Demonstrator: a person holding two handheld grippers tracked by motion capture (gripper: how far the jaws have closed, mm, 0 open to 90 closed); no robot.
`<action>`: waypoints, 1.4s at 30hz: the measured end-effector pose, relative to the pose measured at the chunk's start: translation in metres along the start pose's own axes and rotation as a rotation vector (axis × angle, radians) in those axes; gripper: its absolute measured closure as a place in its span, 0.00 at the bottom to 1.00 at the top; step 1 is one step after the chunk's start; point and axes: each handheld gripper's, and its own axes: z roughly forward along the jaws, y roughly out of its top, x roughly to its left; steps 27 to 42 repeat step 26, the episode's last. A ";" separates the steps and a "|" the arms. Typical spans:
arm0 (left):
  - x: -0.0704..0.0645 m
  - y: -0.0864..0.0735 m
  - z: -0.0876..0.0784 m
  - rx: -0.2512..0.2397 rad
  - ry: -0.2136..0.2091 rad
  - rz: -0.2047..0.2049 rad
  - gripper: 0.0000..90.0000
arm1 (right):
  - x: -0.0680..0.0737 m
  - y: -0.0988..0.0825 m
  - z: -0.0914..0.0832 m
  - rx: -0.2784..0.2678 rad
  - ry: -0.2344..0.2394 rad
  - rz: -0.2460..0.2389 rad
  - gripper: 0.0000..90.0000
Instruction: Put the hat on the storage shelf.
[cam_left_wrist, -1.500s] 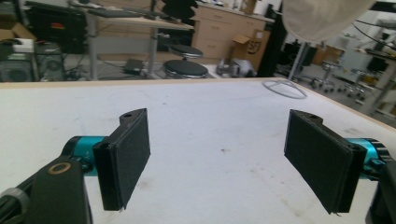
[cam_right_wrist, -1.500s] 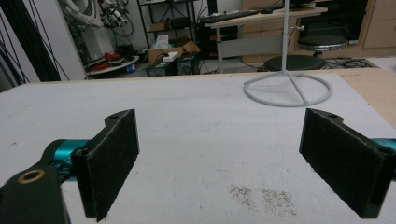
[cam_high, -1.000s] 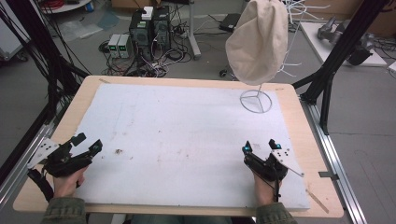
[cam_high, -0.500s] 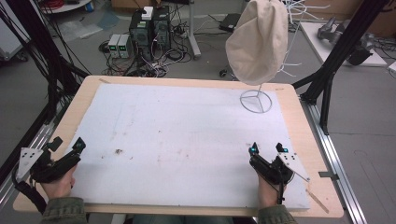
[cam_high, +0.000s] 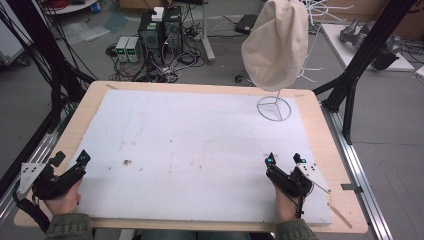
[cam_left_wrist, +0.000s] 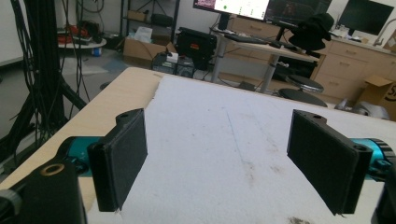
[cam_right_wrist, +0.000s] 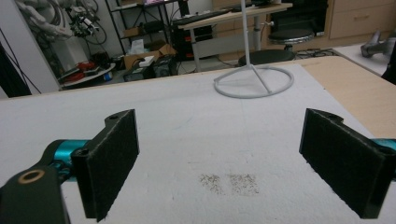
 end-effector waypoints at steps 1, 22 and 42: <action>-0.001 0.000 0.000 -0.002 -0.001 0.001 0.23 | 0.000 0.000 0.000 -0.001 0.004 -0.004 0.12; -0.007 -0.003 0.006 0.012 -0.041 0.003 0.23 | 0.002 -0.001 0.003 0.000 0.017 -0.005 0.12; -0.008 -0.005 0.009 0.019 -0.046 -0.002 0.23 | 0.001 -0.001 0.002 0.006 0.019 0.000 0.12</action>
